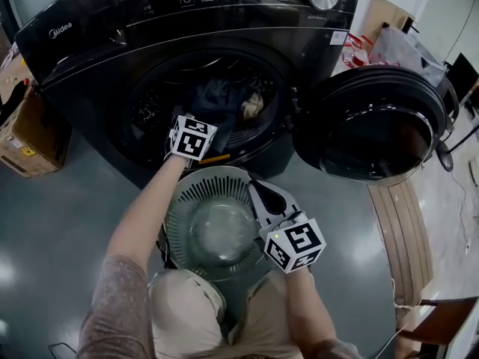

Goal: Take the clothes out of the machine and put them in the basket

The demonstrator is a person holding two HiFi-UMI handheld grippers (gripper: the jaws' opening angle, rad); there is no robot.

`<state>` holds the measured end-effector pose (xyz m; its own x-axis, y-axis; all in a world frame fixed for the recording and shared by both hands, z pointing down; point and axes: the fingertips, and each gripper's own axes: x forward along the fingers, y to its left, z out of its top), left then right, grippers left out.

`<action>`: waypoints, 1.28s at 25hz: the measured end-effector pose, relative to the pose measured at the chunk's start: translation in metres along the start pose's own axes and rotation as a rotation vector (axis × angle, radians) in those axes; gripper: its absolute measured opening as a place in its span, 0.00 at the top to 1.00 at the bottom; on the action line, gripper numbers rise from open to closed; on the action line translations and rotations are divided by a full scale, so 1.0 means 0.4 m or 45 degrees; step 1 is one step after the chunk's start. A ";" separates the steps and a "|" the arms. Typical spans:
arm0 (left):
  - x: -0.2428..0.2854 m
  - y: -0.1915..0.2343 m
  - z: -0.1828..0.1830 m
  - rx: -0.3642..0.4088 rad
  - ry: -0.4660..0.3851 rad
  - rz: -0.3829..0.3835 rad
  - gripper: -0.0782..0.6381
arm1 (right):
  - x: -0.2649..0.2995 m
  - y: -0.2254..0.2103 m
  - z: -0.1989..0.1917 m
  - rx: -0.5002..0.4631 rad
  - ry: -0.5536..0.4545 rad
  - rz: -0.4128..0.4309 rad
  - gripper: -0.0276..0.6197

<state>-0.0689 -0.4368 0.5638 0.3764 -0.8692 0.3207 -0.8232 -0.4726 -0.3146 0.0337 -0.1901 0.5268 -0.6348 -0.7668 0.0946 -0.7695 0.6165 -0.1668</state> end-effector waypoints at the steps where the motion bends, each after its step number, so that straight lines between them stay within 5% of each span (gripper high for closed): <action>1: 0.018 0.000 -0.008 0.024 0.031 -0.006 0.23 | -0.002 -0.004 -0.001 0.008 0.002 -0.004 0.96; 13: 0.158 0.053 -0.066 0.000 0.238 0.022 0.25 | 0.012 -0.013 0.019 0.036 -0.013 -0.027 0.96; 16: 0.161 0.060 -0.074 0.001 0.278 0.049 0.47 | 0.018 -0.015 0.011 0.037 0.000 -0.031 0.96; 23: 0.119 0.087 -0.070 -0.061 0.248 0.143 0.70 | 0.032 -0.035 0.005 0.035 -0.002 -0.067 0.96; 32: -0.100 0.005 0.035 -0.063 0.135 0.004 0.75 | 0.015 -0.061 -0.015 0.023 0.004 -0.086 0.96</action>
<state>-0.0796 -0.4051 0.5377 0.3290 -0.8489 0.4136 -0.8452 -0.4600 -0.2719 0.0485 -0.2088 0.5373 -0.5818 -0.8059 0.1096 -0.8092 0.5601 -0.1776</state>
